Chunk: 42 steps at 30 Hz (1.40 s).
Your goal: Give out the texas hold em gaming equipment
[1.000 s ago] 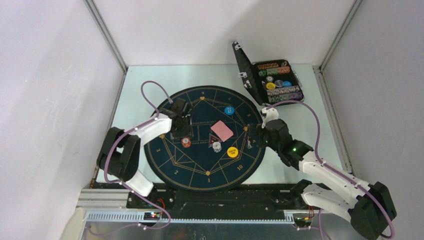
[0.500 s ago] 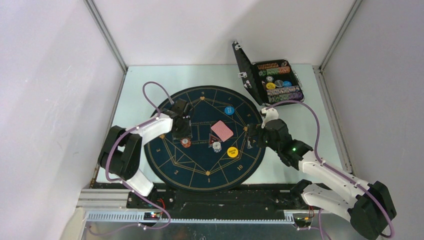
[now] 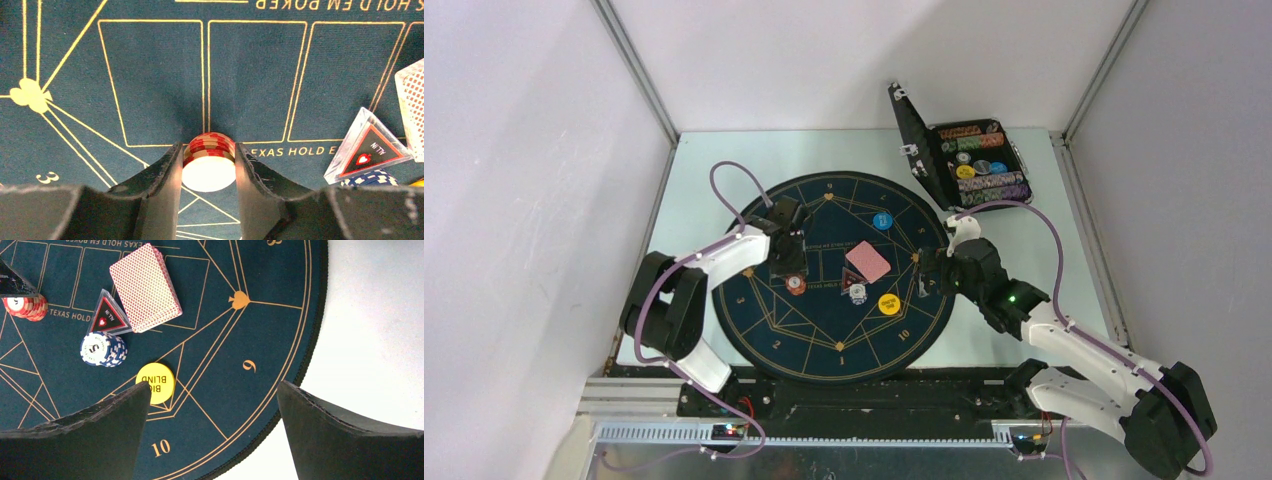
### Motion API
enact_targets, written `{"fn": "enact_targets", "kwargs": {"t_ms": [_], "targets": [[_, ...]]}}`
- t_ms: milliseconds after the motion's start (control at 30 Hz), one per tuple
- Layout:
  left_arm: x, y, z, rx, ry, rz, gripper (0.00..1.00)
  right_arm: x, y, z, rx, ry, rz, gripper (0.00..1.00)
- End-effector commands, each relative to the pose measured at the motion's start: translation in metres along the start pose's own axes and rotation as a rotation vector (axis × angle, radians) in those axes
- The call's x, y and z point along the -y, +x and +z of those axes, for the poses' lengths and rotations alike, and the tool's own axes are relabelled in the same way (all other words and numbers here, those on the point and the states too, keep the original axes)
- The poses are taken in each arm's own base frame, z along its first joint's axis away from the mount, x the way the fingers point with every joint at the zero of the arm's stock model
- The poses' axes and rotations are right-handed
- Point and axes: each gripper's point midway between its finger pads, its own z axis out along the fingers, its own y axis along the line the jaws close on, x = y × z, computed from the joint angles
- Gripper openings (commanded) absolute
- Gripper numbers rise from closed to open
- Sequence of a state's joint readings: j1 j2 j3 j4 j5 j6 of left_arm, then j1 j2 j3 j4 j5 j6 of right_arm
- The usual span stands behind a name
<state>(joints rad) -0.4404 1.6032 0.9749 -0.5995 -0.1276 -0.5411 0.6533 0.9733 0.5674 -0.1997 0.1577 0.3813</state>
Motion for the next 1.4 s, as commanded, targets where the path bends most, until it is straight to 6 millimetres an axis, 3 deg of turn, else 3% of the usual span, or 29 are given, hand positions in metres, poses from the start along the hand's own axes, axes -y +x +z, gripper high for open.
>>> {"fn": "enact_targets", "kwargs": {"t_ms": [0,200,367,500,700,800,1067,1367], "targets": [[0.007,-0.019,-0.018,0.069,0.02,0.002,0.43,-0.001,-0.007,0.001,0.028,0.0,-0.009,1.0],[0.004,-0.022,-0.016,0.071,-0.009,0.006,0.46,-0.002,-0.007,0.0,0.028,-0.002,-0.01,0.99],[0.005,-0.023,-0.015,0.069,-0.006,0.011,0.69,-0.001,-0.007,0.0,0.028,0.0,-0.011,0.99],[0.006,-0.018,-0.016,0.056,0.011,0.013,0.73,-0.001,-0.007,0.001,0.029,0.001,-0.011,1.0],[0.001,-0.005,-0.015,0.048,0.006,0.015,0.73,-0.002,-0.007,0.0,0.029,0.001,-0.013,1.0],[-0.001,-0.003,-0.013,0.039,-0.002,0.016,0.67,-0.002,-0.007,0.0,0.03,0.002,-0.013,1.0],[0.002,-0.006,-0.013,0.044,0.001,0.014,0.55,-0.001,-0.006,0.001,0.027,0.006,-0.013,1.0],[0.002,-0.005,-0.009,0.035,-0.006,0.015,0.52,0.0,-0.007,0.0,0.03,0.009,-0.014,1.0]]}}
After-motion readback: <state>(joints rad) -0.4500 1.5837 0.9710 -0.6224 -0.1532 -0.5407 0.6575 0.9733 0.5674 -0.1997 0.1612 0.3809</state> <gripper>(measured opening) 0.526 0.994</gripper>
